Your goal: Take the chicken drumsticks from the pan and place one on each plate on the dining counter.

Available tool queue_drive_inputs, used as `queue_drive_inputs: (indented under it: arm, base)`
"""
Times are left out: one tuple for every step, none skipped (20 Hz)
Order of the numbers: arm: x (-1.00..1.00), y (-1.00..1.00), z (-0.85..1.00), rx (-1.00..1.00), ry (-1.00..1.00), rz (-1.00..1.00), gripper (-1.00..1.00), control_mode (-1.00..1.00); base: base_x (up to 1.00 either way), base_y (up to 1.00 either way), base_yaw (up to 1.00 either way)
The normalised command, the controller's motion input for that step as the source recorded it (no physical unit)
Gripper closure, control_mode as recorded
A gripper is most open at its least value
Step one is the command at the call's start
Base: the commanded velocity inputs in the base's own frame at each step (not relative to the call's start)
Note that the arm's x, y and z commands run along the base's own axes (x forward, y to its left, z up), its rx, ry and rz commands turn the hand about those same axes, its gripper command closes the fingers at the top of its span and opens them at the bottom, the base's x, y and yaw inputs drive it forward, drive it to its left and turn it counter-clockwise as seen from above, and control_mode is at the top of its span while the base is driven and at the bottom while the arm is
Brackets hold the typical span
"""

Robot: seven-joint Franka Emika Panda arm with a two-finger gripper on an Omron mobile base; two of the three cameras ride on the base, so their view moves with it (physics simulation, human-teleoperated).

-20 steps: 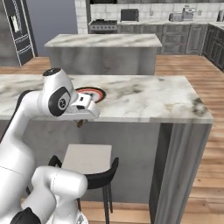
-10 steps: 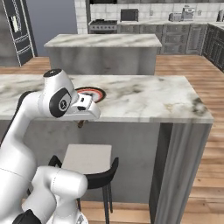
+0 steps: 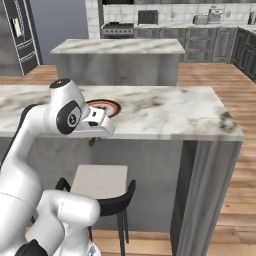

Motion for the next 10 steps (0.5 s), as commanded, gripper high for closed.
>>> queue_drive_inputs:
  arm:
    - [0.0,0.12,0.21,0.0,-0.19,0.0,1.0,-1.0]
    - [0.03,0.18,0.24,0.0,-0.22,0.0,1.0,-1.0]
    - [0.03,0.21,0.26,0.0,-0.27,0.0,1.0,-1.0]
    - [0.11,0.24,0.31,0.0,-0.28,0.0,1.0,-1.0]
    - [0.15,0.24,0.33,0.0,-0.27,0.0,1.0,-1.0]
    - [0.15,0.28,0.33,0.0,-0.27,0.0,1.0,-1.0]
    - [0.1,0.3,0.38,0.0,-0.29,0.0,1.0,-1.0]
    - [0.12,0.31,0.44,0.0,-0.28,0.0,1.0,-1.0]
    - [0.11,0.3,0.5,0.0,-0.29,0.0,1.0,-1.0]
    - [0.12,0.32,0.49,-0.01,-0.28,0.0,1.0,-1.0]
  base:
    - [0.0,0.0,0.0]
    - [0.0,0.0,0.0]
    - [0.0,0.0,0.0]
    - [0.0,0.0,0.0]
    - [0.0,0.0,0.0]
    - [0.0,0.0,0.0]
    - [0.0,0.0,0.0]
    - [0.0,0.0,0.0]
    - [0.0,0.0,0.0]
    - [0.0,0.0,0.0]
